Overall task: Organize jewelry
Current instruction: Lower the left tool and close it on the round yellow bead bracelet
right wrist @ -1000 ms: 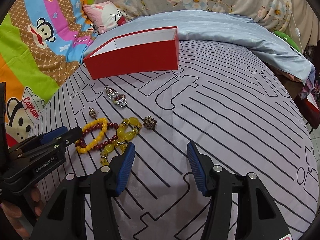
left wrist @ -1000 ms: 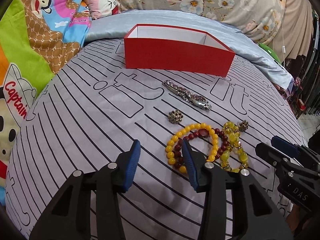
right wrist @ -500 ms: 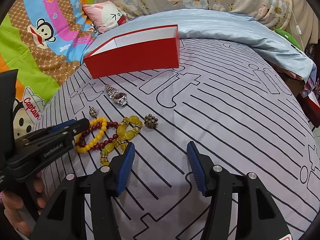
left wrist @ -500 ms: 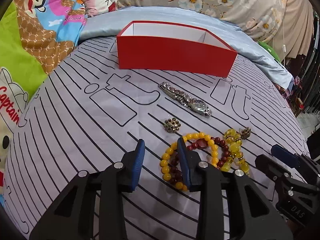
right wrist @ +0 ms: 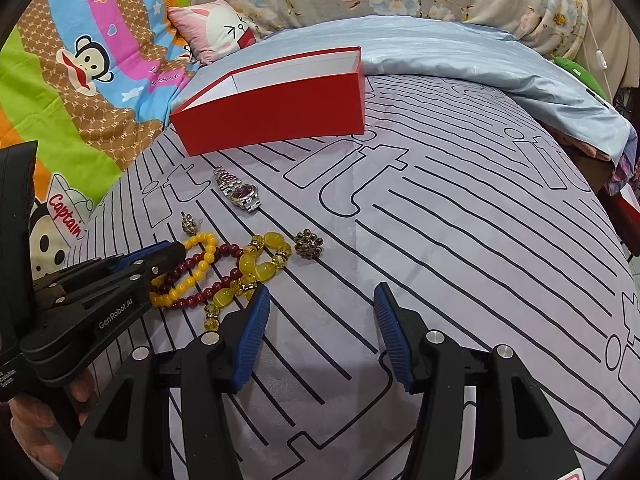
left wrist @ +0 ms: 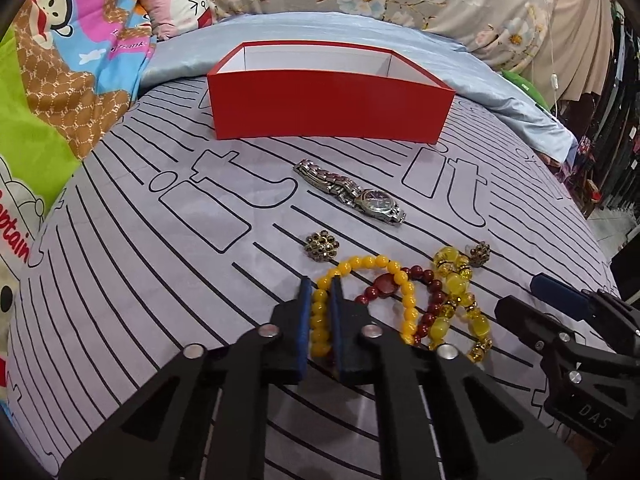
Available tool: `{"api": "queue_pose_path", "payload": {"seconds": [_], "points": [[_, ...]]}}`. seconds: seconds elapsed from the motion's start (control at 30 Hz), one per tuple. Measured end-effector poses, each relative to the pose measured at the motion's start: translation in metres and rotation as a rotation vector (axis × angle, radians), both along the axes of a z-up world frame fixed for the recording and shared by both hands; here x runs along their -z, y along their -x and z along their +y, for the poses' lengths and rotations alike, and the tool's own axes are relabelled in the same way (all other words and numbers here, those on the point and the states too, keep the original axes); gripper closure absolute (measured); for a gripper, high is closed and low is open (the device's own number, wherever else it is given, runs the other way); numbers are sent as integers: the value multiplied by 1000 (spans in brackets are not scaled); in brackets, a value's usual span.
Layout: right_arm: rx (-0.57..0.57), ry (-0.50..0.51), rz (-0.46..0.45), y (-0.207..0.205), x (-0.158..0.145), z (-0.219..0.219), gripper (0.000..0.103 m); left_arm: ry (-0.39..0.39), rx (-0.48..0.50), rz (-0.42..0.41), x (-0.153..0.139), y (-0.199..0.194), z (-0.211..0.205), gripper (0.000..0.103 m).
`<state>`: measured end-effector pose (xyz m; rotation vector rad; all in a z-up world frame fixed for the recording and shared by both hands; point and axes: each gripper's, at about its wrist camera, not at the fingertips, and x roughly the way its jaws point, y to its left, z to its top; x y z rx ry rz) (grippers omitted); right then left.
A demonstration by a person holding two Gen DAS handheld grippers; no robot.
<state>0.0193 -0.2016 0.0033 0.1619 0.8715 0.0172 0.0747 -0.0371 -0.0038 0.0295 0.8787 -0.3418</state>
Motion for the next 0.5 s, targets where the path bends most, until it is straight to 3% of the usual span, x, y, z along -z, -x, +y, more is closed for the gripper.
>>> {"api": "queue_pose_path", "payload": {"seconds": [0.23, 0.5], "points": [[-11, -6, -2, -1, -2, 3, 51, 65, 13, -6, -8, 8, 3, 96], [-45, -16, -18, 0, -10, 14, 52, 112, -3, -58, -39, 16, 13, 96]]}}
